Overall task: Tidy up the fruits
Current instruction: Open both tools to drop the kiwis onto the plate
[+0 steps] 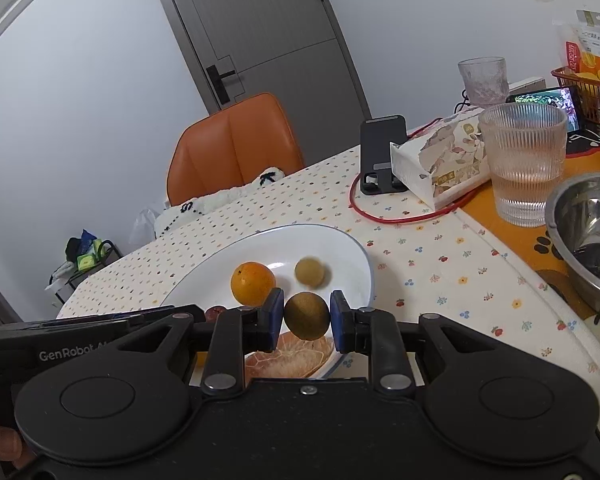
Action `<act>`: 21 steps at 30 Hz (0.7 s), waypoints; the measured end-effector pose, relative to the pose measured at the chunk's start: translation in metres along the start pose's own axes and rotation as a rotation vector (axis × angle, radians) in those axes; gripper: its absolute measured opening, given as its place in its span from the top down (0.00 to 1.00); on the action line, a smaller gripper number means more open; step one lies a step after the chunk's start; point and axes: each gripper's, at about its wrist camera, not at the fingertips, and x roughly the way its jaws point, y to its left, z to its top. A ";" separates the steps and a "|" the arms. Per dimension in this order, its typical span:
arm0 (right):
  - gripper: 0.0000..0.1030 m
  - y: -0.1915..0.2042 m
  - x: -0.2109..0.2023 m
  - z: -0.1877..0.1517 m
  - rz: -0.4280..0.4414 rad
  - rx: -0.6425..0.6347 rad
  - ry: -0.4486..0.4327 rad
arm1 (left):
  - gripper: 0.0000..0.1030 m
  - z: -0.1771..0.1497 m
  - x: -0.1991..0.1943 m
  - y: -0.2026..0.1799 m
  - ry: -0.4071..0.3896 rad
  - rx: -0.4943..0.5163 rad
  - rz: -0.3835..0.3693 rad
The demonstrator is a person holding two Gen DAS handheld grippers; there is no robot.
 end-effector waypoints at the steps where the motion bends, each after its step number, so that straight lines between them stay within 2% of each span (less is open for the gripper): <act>1: 0.77 0.000 0.001 0.000 0.002 0.002 0.000 | 0.75 0.000 -0.001 0.001 0.000 -0.002 0.005; 5: 0.77 0.002 0.003 0.000 0.005 0.003 0.001 | 0.74 0.001 -0.005 0.007 0.005 -0.009 0.015; 11: 0.76 0.008 0.004 0.002 0.016 0.002 -0.008 | 0.63 0.001 -0.015 0.016 0.007 -0.018 0.037; 16: 0.64 0.012 0.001 0.004 -0.002 0.009 -0.035 | 0.41 0.001 -0.029 0.029 -0.014 -0.051 0.061; 17: 0.60 0.014 0.001 0.004 0.004 0.007 -0.031 | 0.39 0.001 -0.031 0.032 -0.015 -0.059 0.066; 19: 0.51 0.019 -0.001 0.002 0.010 -0.006 -0.027 | 0.28 0.001 -0.035 0.037 -0.014 -0.067 0.088; 21: 0.42 0.026 -0.002 -0.001 0.010 -0.023 -0.027 | 0.26 0.001 -0.040 0.042 -0.026 -0.067 0.108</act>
